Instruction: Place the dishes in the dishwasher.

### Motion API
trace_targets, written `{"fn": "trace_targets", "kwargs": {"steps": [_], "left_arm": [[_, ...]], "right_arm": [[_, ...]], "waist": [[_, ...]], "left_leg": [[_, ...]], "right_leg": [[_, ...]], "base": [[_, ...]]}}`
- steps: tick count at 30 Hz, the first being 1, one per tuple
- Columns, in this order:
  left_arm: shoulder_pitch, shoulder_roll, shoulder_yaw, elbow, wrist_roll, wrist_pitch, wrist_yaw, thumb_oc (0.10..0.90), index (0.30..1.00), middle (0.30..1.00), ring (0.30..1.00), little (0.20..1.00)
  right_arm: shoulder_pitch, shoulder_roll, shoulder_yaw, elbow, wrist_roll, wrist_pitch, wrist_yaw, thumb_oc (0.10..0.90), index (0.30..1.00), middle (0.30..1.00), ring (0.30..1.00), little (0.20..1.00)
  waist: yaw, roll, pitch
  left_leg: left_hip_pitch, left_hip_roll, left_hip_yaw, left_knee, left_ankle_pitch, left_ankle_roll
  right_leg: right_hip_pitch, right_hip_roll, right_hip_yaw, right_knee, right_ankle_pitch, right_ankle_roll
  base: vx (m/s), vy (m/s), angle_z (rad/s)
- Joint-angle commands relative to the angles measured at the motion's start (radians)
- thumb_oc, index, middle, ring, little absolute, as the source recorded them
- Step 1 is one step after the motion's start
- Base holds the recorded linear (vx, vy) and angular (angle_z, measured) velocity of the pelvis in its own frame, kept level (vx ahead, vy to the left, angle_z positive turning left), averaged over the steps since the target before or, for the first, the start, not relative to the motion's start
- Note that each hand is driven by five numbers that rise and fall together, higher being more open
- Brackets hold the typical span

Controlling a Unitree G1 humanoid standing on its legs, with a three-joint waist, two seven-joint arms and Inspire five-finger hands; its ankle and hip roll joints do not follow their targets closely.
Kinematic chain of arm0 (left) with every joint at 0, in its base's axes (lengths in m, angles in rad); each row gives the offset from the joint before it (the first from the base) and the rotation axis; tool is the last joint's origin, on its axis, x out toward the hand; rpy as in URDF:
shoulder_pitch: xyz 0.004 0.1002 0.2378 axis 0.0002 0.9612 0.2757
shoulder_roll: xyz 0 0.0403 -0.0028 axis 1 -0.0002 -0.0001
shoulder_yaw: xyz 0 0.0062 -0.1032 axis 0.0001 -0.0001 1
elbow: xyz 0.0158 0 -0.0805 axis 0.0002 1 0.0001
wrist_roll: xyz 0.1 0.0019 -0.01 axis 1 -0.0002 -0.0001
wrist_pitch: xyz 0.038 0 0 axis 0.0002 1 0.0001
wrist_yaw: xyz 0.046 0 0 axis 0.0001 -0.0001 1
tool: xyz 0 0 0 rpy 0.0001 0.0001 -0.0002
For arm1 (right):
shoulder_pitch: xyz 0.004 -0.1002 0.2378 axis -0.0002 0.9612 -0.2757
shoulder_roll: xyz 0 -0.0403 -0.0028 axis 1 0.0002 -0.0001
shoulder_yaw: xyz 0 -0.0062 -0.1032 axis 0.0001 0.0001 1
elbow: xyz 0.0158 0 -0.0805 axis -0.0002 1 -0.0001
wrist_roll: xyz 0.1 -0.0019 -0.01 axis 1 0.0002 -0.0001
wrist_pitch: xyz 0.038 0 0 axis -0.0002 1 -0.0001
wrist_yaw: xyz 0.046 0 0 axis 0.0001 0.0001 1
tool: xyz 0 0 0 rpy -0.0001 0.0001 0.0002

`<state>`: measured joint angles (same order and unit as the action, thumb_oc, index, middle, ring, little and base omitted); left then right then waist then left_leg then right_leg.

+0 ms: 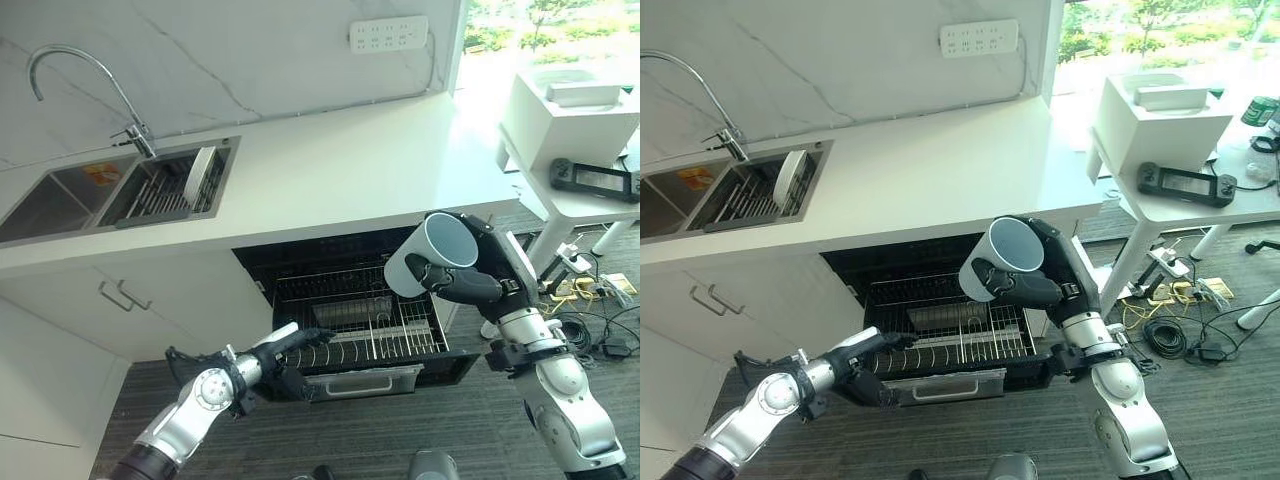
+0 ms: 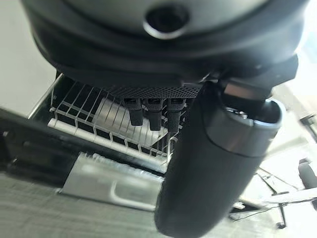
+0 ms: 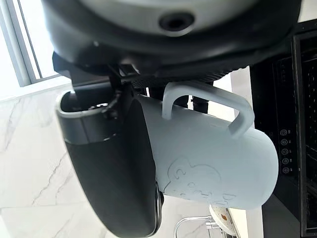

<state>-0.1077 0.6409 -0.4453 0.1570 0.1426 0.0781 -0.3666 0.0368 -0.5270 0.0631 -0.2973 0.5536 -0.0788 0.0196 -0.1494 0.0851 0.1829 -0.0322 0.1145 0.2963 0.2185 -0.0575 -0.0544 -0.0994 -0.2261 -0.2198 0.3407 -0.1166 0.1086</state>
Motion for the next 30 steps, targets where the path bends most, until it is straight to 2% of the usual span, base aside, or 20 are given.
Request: {"fn": "trace_targets", "kwargs": {"steps": [1,3,7,8,10,13,14,16,18,19,21,24,30], "left_arm": [[-0.107,0.008,0.020,-0.003,0.105,0.030,-0.043,0.800,0.900,0.900,0.900,0.900],[-0.128,-0.010,-0.013,0.051,0.158,0.068,-0.080,0.800,0.900,0.900,0.900,0.900],[-0.147,-0.054,-0.056,0.162,0.201,0.080,-0.039,0.800,0.900,0.900,0.900,0.900],[-0.151,-0.104,-0.072,0.262,0.203,0.100,0.006,0.800,0.900,0.900,0.900,0.900],[-0.156,-0.173,-0.073,0.369,0.190,0.131,0.022,0.800,0.900,0.900,0.900,0.900],[-0.160,-0.236,-0.083,0.496,0.199,0.152,-0.069,0.800,0.900,0.900,0.900,0.900],[-0.164,-0.271,-0.108,0.556,0.212,0.182,-0.225,0.800,0.900,0.900,0.900,0.900],[-0.165,-0.286,-0.124,0.584,0.223,0.190,-0.317,0.800,0.900,0.900,0.900,0.900],[-0.161,-0.301,-0.166,0.616,0.251,0.213,-0.499,0.800,0.900,0.900,0.900,0.900],[-0.160,-0.301,-0.168,0.616,0.254,0.215,-0.509,0.800,0.900,0.900,0.900,0.900],[-0.150,-0.300,-0.209,0.615,0.261,0.231,-0.627,0.800,0.900,0.900,0.900,0.900],[-0.139,-0.279,-0.241,0.597,0.238,0.224,-0.710,0.800,0.900,0.900,0.900,0.900],[-0.128,-0.243,-0.250,0.541,0.186,0.206,-0.743,0.800,0.900,0.900,0.900,0.900]], "right_arm": [[-0.139,0.021,-0.045,-0.078,0.034,-0.084,0.031,0.400,0.300,0.300,0.300,0.300],[-0.149,0.014,-0.037,-0.081,0.038,-0.074,0.027,0.400,0.300,0.300,0.300,0.300],[-0.159,0.014,-0.031,-0.083,0.045,-0.064,0.040,0.400,0.300,0.300,0.300,0.300],[-0.164,0.020,-0.027,-0.087,0.045,-0.052,0.055,0.400,0.300,0.300,0.300,0.300],[-0.170,0.026,-0.023,-0.094,0.044,-0.033,0.061,0.400,0.300,0.300,0.300,0.300],[-0.177,0.032,-0.020,-0.099,0.043,-0.012,0.071,0.400,0.300,0.300,0.300,0.300],[-0.183,0.036,-0.017,-0.109,0.040,0.005,0.075,0.400,0.300,0.300,0.300,0.300],[-0.186,0.037,-0.014,-0.110,0.038,0.011,0.080,0.400,0.300,0.300,0.300,0.300],[-0.199,0.035,0.001,-0.104,0.033,0.019,0.091,0.400,0.300,0.300,0.300,0.300],[-0.200,0.035,0.002,-0.104,0.032,0.020,0.091,0.400,0.300,0.300,0.300,0.300],[-0.215,0.031,0.017,-0.106,0.024,0.034,0.095,0.400,0.300,0.300,0.300,0.300],[-0.225,0.019,0.024,-0.101,0.020,0.041,0.104,0.400,0.300,0.300,0.300,0.300],[-0.230,0.004,0.013,-0.093,0.021,0.053,0.121,0.400,0.300,0.300,0.300,0.300]], "waist": [[-0.002,-0.037,-0.043],[-0.010,-0.033,-0.041],[-0.025,-0.031,-0.044],[-0.035,-0.030,-0.045],[-0.045,-0.030,-0.048],[-0.059,-0.030,-0.051],[-0.071,-0.027,-0.052],[-0.079,-0.023,-0.051],[-0.092,-0.012,-0.049],[-0.093,-0.011,-0.049],[-0.101,0.004,-0.049],[-0.104,0.020,-0.049],[-0.097,0.033,-0.054]], "left_leg": [[0.088,0.038,-0.073,0.081,-0.250,0.006],[0.094,0.038,-0.067,0.081,-0.257,0.008],[0.096,0.035,-0.057,0.081,-0.261,0.010],[0.099,0.035,-0.049,0.081,-0.263,0.011],[0.104,0.032,-0.042,0.081,-0.266,0.012],[0.108,0.033,-0.034,0.081,-0.268,0.011],[0.110,0.032,-0.029,0.081,-0.271,0.012],[0.110,0.029,-0.026,0.081,-0.273,0.013],[0.111,0.023,-0.022,0.081,-0.277,0.014],[0.111,0.023,-0.022,0.081,-0.277,0.014],[0.107,0.018,-0.018,0.081,-0.279,0.016],[0.101,0.012,-0.010,0.081,-0.277,0.018],[0.090,0.008,-0.006,0.081,-0.273,0.018]], "right_leg": [[-0.081,-0.006,0.025,-0.041,0.047,0.081],[-0.080,-0.003,0.033,-0.041,0.045,0.085],[-0.088,-0.002,0.044,-0.041,0.048,0.086],[-0.091,-0.001,0.052,-0.041,0.050,0.086],[-0.094,0.001,0.060,-0.041,0.053,0.086],[-0.101,0.001,0.064,-0.041,0.059,0.087],[-0.108,0.002,0.069,-0.041,0.062,0.088],[-0.112,0.003,0.073,-0.041,0.064,0.087],[-0.115,0.005,0.079,-0.041,0.061,0.086],[-0.115,0.005,0.079,-0.041,0.060,0.086],[-0.117,0.006,0.085,-0.041,0.051,0.083],[-0.113,0.004,0.089,-0.041,0.040,0.081],[-0.107,-0.002,0.089,-0.041,0.028,0.081]], "base": [[0.02,0.042,-0.05],[0.03,0.037,-0.14],[0.01,0.012,-0.06],[0.03,0.033,-0.01],[0.04,0.029,-0.08],[0.02,0.016,-0.10],[0.01,0.025,-0.11],[0.01,0.035,-0.09],[0.00,0.064,-0.05],[0.00,0.073,-0.06],[-0.01,0.085,-0.13],[-0.02,0.080,-0.07],[-0.02,0.049,-0.03]]}}
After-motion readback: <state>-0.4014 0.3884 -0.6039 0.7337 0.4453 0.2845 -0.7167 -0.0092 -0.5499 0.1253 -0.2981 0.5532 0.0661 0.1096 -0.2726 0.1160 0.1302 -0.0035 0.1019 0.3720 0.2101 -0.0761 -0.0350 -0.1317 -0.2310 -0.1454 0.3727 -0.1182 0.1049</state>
